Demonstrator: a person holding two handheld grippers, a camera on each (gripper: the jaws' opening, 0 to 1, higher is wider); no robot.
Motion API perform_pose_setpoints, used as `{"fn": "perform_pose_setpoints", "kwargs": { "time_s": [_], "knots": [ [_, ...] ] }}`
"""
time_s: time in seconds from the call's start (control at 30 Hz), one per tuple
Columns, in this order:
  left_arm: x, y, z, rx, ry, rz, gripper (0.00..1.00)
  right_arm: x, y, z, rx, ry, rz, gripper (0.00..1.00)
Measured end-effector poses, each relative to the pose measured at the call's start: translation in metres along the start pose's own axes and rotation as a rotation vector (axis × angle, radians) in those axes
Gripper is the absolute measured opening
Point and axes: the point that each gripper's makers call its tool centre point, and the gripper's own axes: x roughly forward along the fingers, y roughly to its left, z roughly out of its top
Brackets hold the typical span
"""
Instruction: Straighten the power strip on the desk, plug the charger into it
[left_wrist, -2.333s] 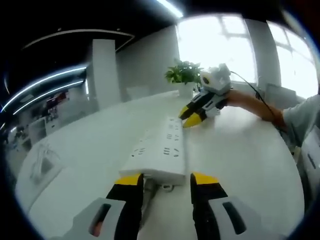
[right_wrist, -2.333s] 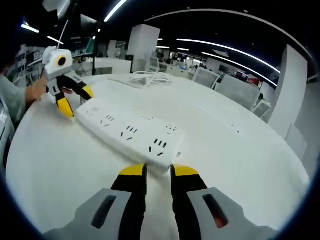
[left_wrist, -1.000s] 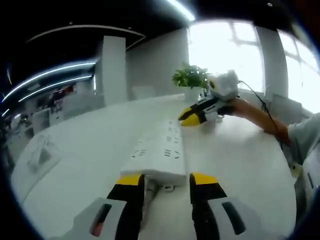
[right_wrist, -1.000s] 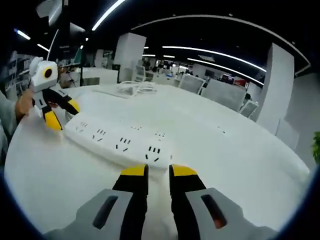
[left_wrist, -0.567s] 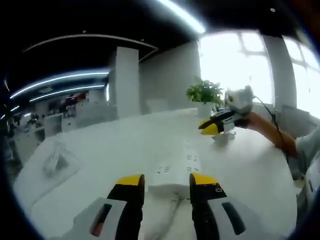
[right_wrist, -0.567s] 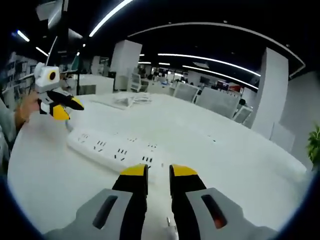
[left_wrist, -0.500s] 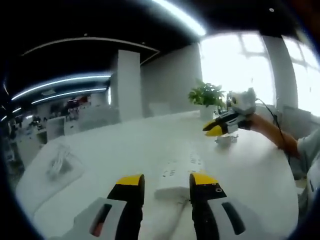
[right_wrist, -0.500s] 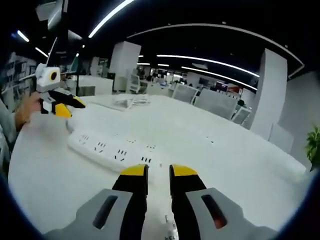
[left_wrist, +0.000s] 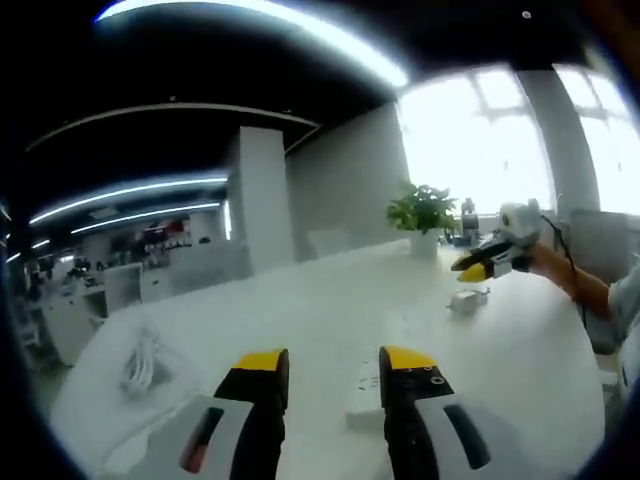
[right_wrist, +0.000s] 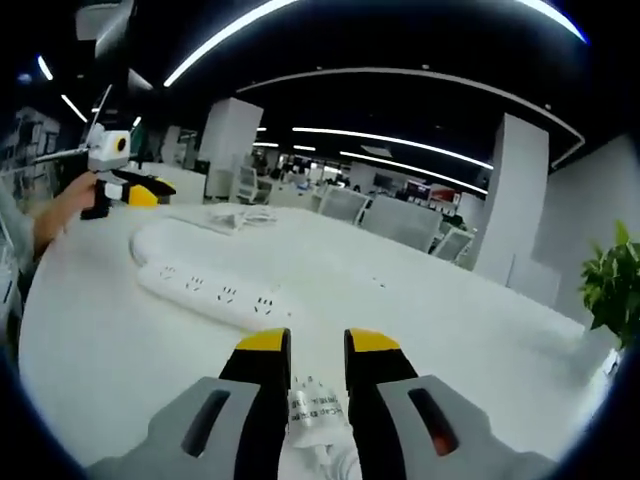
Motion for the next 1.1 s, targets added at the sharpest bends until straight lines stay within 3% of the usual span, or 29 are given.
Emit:
{"fn": "perform_pose_setpoints", "kwargs": {
  "time_s": [0.3, 0.63, 0.97, 1.1],
  "knots": [
    [0.004, -0.006, -0.017, 0.034, 0.021, -0.036, 0.38, -0.012, -0.005, -0.03, 0.039, 0.028, -0.009, 0.23],
    [0.001, -0.011, -0.034, 0.032, 0.056, -0.063, 0.38, -0.018, -0.007, -0.05, 0.115, 0.043, 0.013, 0.28],
    [-0.004, -0.012, -0.036, 0.065, 0.067, -0.045, 0.4, -0.018, 0.0, -0.066, 0.11, 0.09, 0.038, 0.28],
    [-0.006, -0.008, -0.034, 0.036, 0.057, -0.039, 0.4, -0.015, 0.004, -0.07, 0.109, 0.105, 0.05, 0.28]
  ]
}}
